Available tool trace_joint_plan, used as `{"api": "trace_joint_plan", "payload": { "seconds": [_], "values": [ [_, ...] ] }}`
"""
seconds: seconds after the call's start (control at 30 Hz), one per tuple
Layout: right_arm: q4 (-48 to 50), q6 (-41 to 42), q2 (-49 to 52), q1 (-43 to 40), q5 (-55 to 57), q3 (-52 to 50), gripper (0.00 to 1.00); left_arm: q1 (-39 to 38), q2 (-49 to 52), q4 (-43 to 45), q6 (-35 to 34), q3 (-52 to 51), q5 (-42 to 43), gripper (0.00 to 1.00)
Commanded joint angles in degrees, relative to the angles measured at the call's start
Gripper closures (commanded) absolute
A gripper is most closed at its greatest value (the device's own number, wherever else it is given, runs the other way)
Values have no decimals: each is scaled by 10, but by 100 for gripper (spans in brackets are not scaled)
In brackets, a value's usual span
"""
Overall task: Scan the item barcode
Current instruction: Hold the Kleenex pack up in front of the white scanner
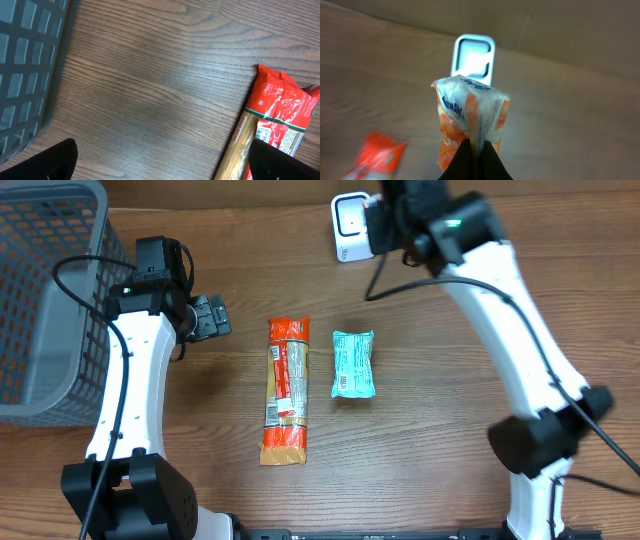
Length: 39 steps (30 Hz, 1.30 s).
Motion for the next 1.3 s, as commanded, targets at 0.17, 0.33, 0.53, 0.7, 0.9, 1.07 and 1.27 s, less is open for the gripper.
{"api": "trace_joint_plan", "payload": {
  "seconds": [0.17, 0.33, 0.53, 0.7, 0.9, 1.07, 1.27],
  "values": [
    [96, -139, 107, 18, 104, 11, 96, 2, 0, 0, 5, -4, -3, 0],
    [167, -165, 155, 18, 108, 11, 96, 2, 0, 0, 5, -4, -3, 0],
    [226, -169, 192, 20, 178, 11, 96, 2, 0, 0, 5, -4, -3, 0],
    [257, -180, 200, 21, 201, 7, 96, 2, 0, 0, 5, -4, -3, 0],
    [300, -182, 200, 22, 194, 4, 96, 2, 0, 0, 5, -4, -3, 0],
    [340, -188, 201, 22, 180, -14, 96, 2, 0, 0, 5, -4, -3, 0],
    [403, -240, 201, 22, 180, -66, 96, 2, 0, 0, 5, -4, -3, 0]
  ]
}}
